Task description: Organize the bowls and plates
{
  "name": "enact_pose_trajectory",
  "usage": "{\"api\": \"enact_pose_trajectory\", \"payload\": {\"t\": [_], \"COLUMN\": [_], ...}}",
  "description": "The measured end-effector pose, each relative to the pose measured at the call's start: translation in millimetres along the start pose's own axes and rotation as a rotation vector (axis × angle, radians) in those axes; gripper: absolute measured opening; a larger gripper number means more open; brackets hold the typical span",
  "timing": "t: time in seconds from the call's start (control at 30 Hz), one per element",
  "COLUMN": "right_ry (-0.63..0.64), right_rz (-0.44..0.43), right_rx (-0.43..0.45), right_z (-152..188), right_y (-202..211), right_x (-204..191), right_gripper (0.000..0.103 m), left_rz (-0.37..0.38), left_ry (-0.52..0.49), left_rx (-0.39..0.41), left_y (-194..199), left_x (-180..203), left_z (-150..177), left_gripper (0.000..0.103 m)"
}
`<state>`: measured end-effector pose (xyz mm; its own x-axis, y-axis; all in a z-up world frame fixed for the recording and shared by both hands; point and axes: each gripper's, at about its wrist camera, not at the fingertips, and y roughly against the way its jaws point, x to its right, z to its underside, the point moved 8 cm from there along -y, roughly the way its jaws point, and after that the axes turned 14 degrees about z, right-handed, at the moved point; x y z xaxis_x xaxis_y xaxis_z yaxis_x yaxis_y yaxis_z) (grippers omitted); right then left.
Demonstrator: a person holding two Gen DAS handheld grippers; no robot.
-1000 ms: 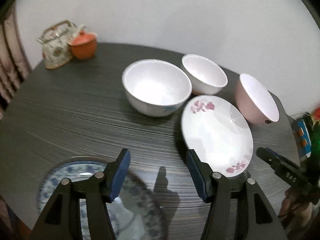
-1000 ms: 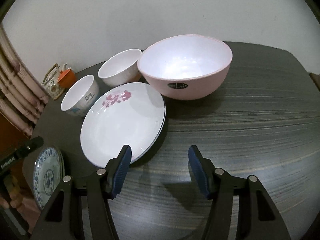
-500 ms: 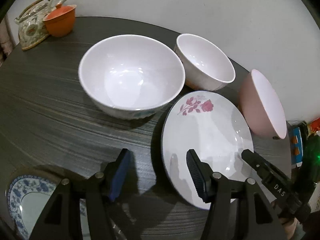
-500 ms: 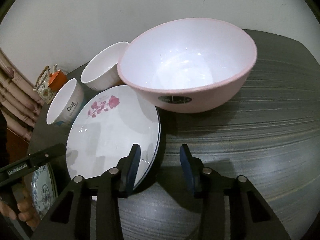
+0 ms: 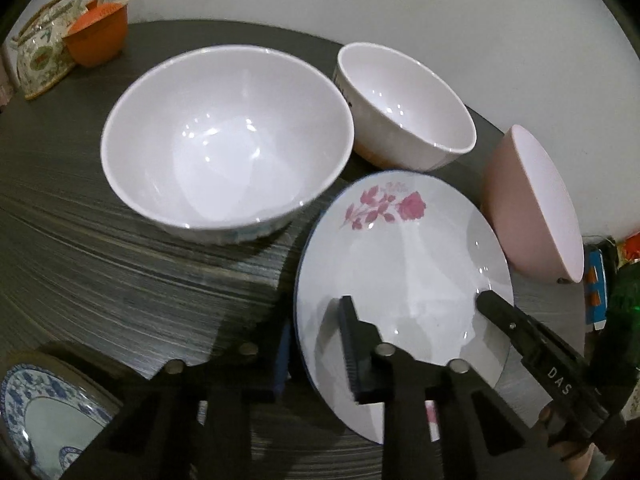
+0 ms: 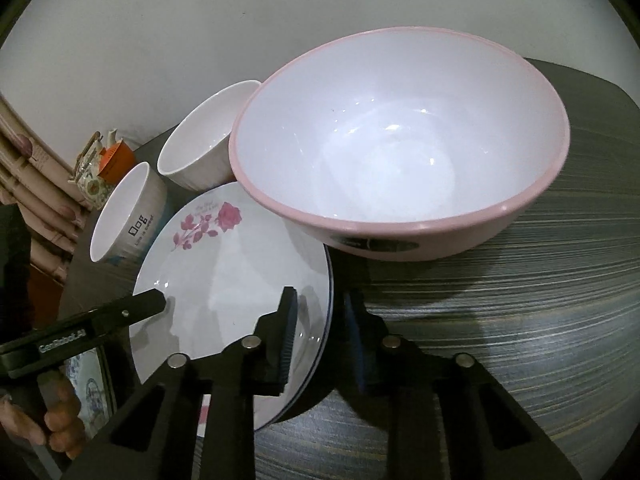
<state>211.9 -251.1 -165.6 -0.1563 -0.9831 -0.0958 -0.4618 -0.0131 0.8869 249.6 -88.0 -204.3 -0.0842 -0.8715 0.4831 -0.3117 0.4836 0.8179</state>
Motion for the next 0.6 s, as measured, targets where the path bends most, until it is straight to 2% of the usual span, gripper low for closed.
{"api": "enact_pose_trajectory", "payload": {"t": [0.13,0.6], "right_ry": [-0.012,-0.011], "right_rz": [-0.021,-0.008], "right_rx": [-0.010,-0.055], "right_z": [1,31], "right_y": [-1,16], "right_x": [0,2], "right_gripper": [0.013,0.013], "left_rz": [-0.004,-0.021], "left_ry": [0.002,-0.027], "left_rx": [-0.008,-0.064], "left_y": [3,17], "left_x": [0,12], "left_z": [3,53], "left_gripper": [0.020,0.020]}}
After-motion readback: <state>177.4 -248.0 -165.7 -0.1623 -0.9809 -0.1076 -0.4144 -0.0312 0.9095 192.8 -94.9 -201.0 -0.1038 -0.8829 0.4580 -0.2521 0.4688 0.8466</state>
